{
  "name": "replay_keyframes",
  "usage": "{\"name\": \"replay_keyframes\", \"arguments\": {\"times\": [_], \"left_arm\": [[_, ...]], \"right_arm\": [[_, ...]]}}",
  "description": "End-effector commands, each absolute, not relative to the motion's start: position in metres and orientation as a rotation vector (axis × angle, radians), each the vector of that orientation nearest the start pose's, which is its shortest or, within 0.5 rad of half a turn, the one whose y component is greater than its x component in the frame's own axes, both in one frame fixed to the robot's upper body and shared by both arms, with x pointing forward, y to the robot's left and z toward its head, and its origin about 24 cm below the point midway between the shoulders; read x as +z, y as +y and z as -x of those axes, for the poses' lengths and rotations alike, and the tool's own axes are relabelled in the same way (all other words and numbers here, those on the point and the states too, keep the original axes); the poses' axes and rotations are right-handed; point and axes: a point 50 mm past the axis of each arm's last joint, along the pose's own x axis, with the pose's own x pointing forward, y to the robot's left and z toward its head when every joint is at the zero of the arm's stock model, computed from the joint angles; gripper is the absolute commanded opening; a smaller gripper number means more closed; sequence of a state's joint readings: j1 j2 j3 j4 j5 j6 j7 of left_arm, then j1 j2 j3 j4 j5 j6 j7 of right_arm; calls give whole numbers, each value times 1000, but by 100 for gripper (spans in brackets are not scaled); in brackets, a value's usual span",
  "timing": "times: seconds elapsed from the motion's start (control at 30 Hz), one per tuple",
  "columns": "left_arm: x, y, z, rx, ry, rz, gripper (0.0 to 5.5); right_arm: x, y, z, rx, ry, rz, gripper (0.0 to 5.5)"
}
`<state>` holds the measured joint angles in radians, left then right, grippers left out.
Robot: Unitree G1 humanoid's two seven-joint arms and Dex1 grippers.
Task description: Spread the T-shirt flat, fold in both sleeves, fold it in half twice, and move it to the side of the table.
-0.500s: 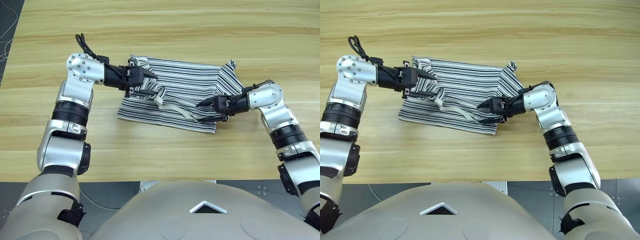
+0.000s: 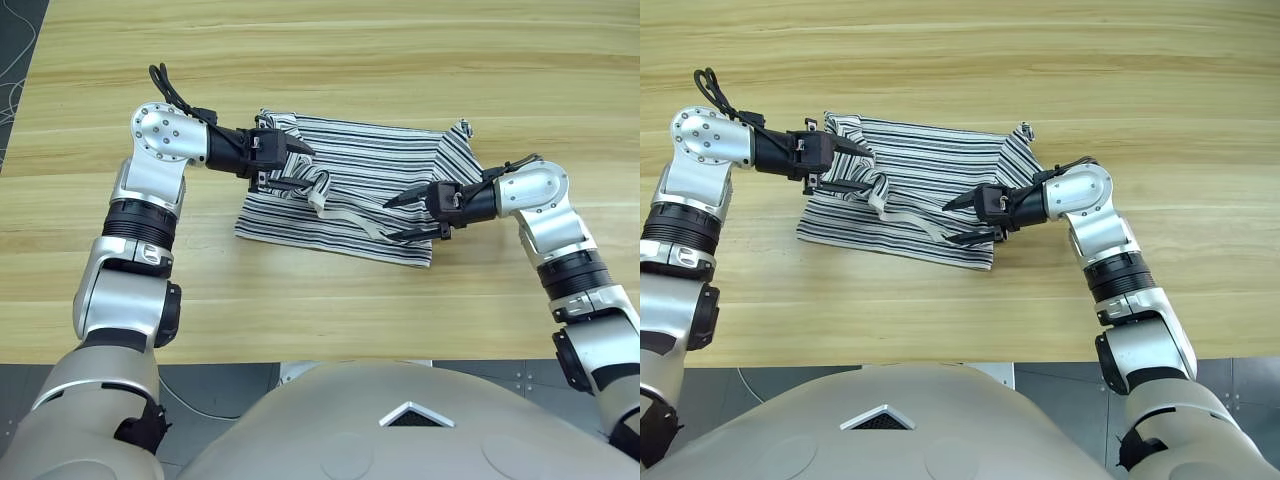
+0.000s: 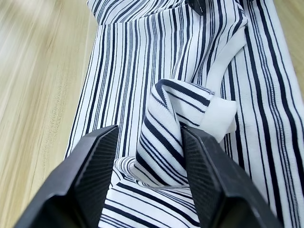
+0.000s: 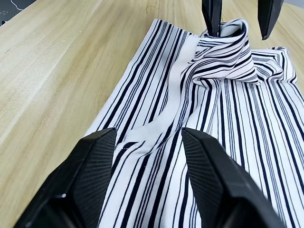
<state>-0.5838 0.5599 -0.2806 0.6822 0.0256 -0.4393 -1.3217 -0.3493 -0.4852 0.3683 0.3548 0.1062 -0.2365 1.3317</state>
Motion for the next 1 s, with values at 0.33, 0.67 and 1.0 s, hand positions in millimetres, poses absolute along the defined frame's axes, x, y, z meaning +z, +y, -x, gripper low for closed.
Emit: {"name": "replay_keyframes", "arguments": {"times": [0.33, 0.67, 1.0], "left_arm": [[80, 188, -312, -1434, 204, -800, 241], [80, 188, -312, -1437, 207, -803, 244], [79, 187, -312, -1444, 208, -803, 244]], "right_arm": [[17, -132, -248, 1633, 267, 451, 253], [14, -132, -253, 1603, 277, 454, 172], [17, -135, -253, 1621, 291, 431, 13]]}}
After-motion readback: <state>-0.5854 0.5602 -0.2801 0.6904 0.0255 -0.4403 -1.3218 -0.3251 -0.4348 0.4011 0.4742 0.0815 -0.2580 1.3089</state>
